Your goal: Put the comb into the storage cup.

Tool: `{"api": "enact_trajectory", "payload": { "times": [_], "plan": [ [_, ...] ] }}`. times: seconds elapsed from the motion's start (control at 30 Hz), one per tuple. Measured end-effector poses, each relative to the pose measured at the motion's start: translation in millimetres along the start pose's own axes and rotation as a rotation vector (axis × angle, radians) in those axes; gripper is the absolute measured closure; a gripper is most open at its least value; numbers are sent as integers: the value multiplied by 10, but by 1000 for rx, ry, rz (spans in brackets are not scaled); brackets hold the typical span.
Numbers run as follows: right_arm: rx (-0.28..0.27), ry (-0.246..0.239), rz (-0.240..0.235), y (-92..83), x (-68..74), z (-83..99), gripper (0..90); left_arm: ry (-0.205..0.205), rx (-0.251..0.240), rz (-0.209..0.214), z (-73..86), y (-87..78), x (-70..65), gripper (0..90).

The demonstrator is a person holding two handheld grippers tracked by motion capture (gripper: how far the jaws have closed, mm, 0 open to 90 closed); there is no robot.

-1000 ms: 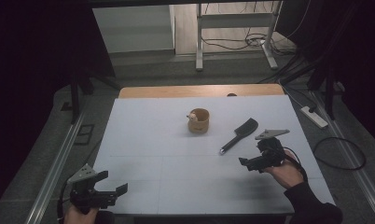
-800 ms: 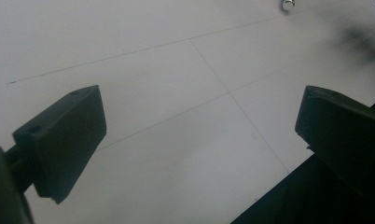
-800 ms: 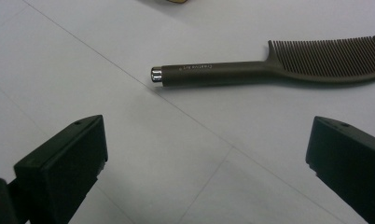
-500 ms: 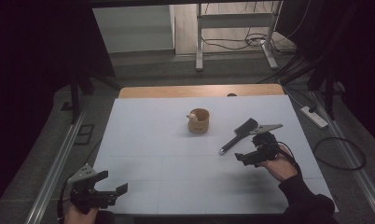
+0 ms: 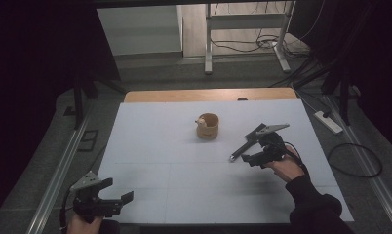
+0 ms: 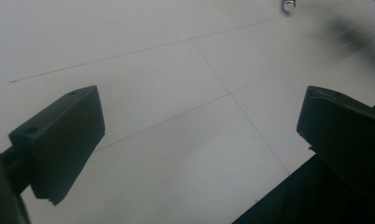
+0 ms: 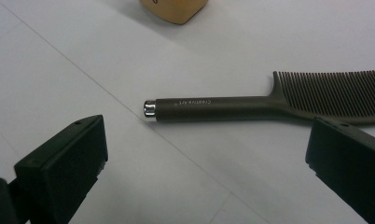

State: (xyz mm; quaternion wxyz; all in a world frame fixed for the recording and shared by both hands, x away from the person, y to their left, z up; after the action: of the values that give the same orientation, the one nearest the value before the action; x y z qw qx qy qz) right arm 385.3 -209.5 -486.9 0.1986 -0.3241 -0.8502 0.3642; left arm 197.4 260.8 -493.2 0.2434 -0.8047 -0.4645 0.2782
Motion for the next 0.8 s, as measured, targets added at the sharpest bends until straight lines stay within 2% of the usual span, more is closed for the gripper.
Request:
{"api": "enact_trajectory", "payload": {
  "times": [0.4,0.6,0.8],
  "plan": [
    [57,12,-6,178,-47,-112,0,-4,-1,3,-1,0,4,15],
    [81,-6,13,264,-57,-133,0,-8,-2,5,-1,0,8,15],
    [98,7,30,311,-43,-224,0,-11,-2,8,-1,2,11,16]
  ]
}}
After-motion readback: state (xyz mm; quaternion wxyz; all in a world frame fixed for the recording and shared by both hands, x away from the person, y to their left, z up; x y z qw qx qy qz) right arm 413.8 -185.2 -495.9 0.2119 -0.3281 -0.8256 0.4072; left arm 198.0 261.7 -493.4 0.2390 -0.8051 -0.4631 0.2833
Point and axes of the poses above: each handheld gripper's, and its own axes: y roughly forward along the jaws, z roughly out of its underside, x roughly to its left, the point moved 3 cm from there along y, roughly forward along the jaws, and after that the axes turned 5 degrees about -z, right-handed, at the moved point
